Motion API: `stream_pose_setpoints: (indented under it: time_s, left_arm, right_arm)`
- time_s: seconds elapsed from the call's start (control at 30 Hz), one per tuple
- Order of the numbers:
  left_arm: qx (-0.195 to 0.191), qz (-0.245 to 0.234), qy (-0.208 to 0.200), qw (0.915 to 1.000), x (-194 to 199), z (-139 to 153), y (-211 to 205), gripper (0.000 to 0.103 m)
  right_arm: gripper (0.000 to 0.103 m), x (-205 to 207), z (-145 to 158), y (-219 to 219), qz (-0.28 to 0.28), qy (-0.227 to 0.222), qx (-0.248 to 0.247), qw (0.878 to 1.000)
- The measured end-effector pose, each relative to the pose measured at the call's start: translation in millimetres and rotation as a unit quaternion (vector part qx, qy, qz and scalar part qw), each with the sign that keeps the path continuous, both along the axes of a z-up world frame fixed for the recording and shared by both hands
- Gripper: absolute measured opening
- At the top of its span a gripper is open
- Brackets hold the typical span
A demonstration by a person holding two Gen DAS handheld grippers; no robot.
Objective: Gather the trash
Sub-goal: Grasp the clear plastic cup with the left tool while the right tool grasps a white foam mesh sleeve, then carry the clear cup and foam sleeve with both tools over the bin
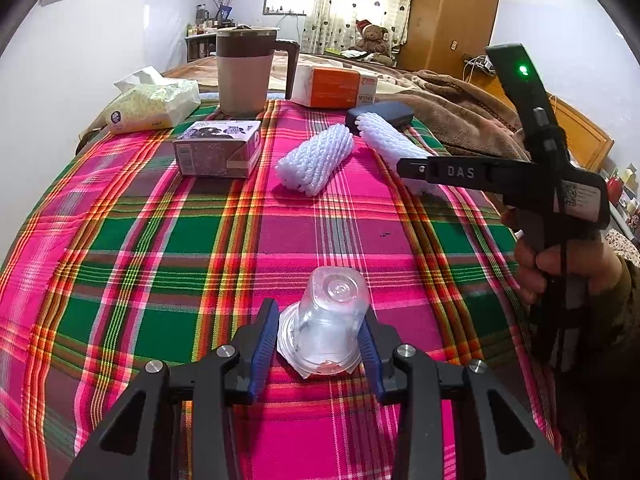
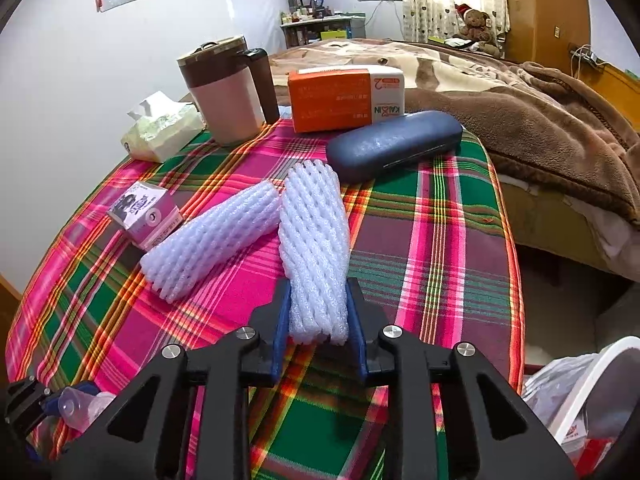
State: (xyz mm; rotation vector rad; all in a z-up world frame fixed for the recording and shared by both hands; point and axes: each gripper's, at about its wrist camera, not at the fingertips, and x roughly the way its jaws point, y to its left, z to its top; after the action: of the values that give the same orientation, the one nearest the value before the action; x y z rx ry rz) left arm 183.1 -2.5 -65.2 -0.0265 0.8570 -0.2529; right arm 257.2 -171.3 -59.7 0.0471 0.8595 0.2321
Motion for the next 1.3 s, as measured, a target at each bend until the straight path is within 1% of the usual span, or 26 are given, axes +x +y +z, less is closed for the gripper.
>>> stream_pose_setpoints:
  time_s: [0.43, 0.77, 1.3]
  left_arm:
    - [-0.004, 0.001, -0.018, 0.9998, -10, 12, -2, 0.039]
    - [-0.004, -0.005, -0.045, 0.999, -23, 32, -7, 0.039]
    - [-0.003, -0.032, -0.086, 0.9957, -47, 66, -32, 0.039]
  right_arm:
    - [0.025, -24, 12, -8, -0.008, -0.021, 0.018, 1.0]
    - [0.025, -49, 26, -23, -0.025, -0.039, 0.029, 0.999]
    - [0.025, -96, 47, -58, -0.064, -0.067, 0.041, 0.995]
